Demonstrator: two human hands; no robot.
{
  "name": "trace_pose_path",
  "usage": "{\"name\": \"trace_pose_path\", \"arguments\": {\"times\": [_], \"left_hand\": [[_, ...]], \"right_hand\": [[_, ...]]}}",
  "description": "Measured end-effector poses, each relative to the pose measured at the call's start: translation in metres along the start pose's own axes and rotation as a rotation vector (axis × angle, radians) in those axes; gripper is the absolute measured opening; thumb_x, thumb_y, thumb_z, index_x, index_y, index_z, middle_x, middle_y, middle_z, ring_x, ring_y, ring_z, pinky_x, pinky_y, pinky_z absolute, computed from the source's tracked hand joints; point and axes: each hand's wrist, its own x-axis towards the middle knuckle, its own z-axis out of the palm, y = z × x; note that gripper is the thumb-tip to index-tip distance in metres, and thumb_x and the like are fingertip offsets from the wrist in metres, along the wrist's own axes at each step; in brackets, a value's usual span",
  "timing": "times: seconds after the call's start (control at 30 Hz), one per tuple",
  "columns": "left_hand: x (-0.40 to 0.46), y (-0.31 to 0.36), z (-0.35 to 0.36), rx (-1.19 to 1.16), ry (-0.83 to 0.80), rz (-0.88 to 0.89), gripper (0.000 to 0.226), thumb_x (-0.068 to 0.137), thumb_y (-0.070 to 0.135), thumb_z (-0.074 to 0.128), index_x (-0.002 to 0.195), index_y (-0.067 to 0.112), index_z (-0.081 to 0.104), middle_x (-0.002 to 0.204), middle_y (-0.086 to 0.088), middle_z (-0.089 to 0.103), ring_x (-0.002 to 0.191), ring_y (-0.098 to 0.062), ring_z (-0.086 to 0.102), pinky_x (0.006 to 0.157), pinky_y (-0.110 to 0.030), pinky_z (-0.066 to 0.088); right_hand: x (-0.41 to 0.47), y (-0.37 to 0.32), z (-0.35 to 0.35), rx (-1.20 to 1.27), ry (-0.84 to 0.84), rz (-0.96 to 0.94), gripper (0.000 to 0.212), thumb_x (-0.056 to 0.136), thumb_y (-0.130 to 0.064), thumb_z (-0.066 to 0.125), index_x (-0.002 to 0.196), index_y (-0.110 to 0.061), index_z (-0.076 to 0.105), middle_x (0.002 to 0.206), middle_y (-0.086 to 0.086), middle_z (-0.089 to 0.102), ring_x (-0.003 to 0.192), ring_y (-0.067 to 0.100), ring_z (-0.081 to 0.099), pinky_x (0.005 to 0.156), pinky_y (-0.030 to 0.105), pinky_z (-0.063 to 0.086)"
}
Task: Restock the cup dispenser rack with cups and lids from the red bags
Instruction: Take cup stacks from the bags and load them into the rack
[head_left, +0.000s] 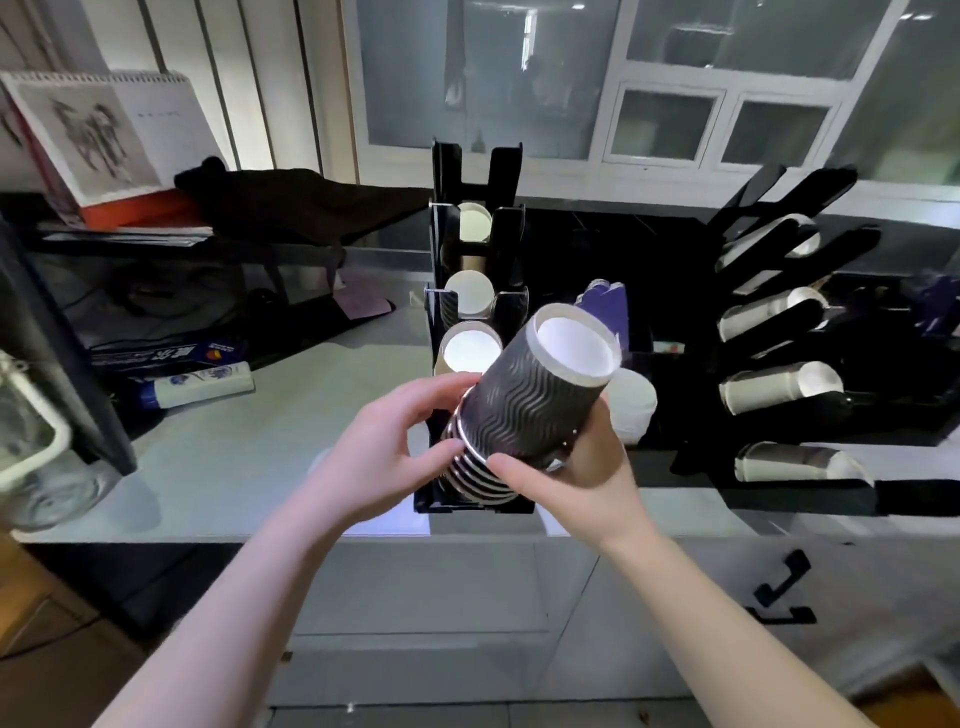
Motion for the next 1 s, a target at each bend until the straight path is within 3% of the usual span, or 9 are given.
{"name": "trace_pose_path", "arguments": {"times": [0.07,0.17,0.3,0.47,0.63,0.7,0.8,0.9,1.0], "left_hand": [[0.000,-0.012,0.000,0.073,-0.044,-0.018,0.069,0.080,0.000,0.069,0.128,0.043,0.044,0.123,0.022,0.057,0.112,0.005,0.054,0.097,-0.011,0.039],[-0.004,-0.024,0.003,0.080,-0.088,-0.067,0.077,0.075,0.008,0.074,0.122,0.055,0.036,0.121,0.045,0.046,0.116,0.010,0.048,0.095,-0.004,0.035],[-0.009,-0.036,0.008,0.111,-0.080,-0.031,0.083,0.068,0.019,0.083,0.128,0.054,0.037,0.132,0.039,0.041,0.125,0.010,0.039,0.096,-0.001,0.026],[-0.010,-0.038,0.009,0.153,-0.094,-0.042,0.087,0.066,0.023,0.085,0.137,0.043,0.039,0.132,0.026,0.045,0.120,0.011,0.041,0.094,0.001,0.025],[-0.008,-0.040,0.019,0.340,-0.101,-0.029,0.061,0.076,0.017,0.074,0.128,0.039,0.049,0.126,0.024,0.051,0.114,0.006,0.046,0.089,-0.008,0.037],[-0.011,-0.044,0.022,0.339,-0.076,-0.071,0.061,0.077,0.010,0.070,0.127,0.039,0.050,0.123,0.026,0.052,0.112,0.005,0.048,0.086,-0.003,0.034],[-0.012,-0.045,0.020,0.358,-0.047,-0.104,0.060,0.078,0.007,0.064,0.129,0.035,0.051,0.121,0.027,0.052,0.113,0.004,0.049,0.085,0.001,0.029],[-0.014,-0.040,0.014,0.367,-0.023,-0.118,0.056,0.082,0.013,0.065,0.132,0.032,0.051,0.121,0.027,0.049,0.116,0.001,0.049,0.091,-0.010,0.032],[-0.020,-0.029,0.011,0.322,-0.002,-0.134,0.059,0.083,0.018,0.066,0.136,0.035,0.046,0.125,0.028,0.051,0.118,0.007,0.048,0.092,-0.007,0.032]], "right_hand": [[0.000,0.012,0.006,-0.124,-0.020,0.032,0.091,0.051,-0.029,0.092,0.128,-0.020,0.044,0.123,-0.007,0.057,0.117,0.006,0.054,0.098,0.038,0.047],[-0.003,0.022,0.019,-0.296,-0.042,0.044,0.090,0.044,-0.051,0.089,0.118,-0.049,0.040,0.117,-0.029,0.053,0.110,-0.004,0.051,0.089,0.024,0.049],[-0.010,0.045,0.027,-0.647,0.008,-0.091,0.090,0.052,-0.059,0.084,0.127,-0.046,0.036,0.123,-0.015,0.035,0.113,0.014,0.035,0.095,0.032,0.036],[-0.012,0.040,0.018,-0.554,-0.112,-0.061,0.103,0.056,-0.065,0.072,0.144,-0.038,0.028,0.123,-0.012,0.033,0.122,0.011,0.032,0.103,0.032,0.026],[-0.010,0.028,0.012,-0.393,-0.209,-0.163,0.066,0.070,-0.028,0.076,0.129,-0.034,0.046,0.120,-0.018,0.053,0.112,0.005,0.049,0.096,0.023,0.041],[-0.009,0.033,0.015,-0.485,-0.186,-0.218,0.037,0.074,-0.011,0.076,0.109,-0.019,0.065,0.111,-0.006,0.061,0.106,0.014,0.053,0.091,0.029,0.044],[-0.006,0.039,0.017,-0.636,-0.182,-0.312,0.005,0.076,-0.008,0.077,0.080,-0.011,0.074,0.098,0.001,0.067,0.094,0.025,0.059,0.084,0.030,0.045],[-0.002,0.039,0.012,-0.633,-0.236,-0.276,0.003,0.076,-0.012,0.077,0.079,-0.014,0.077,0.098,-0.002,0.068,0.093,0.025,0.061,0.082,0.040,0.049],[0.000,0.028,0.006,-0.376,-0.227,-0.075,0.010,0.078,-0.017,0.076,0.087,-0.023,0.077,0.099,-0.010,0.070,0.099,0.011,0.061,0.090,0.035,0.048]]}}
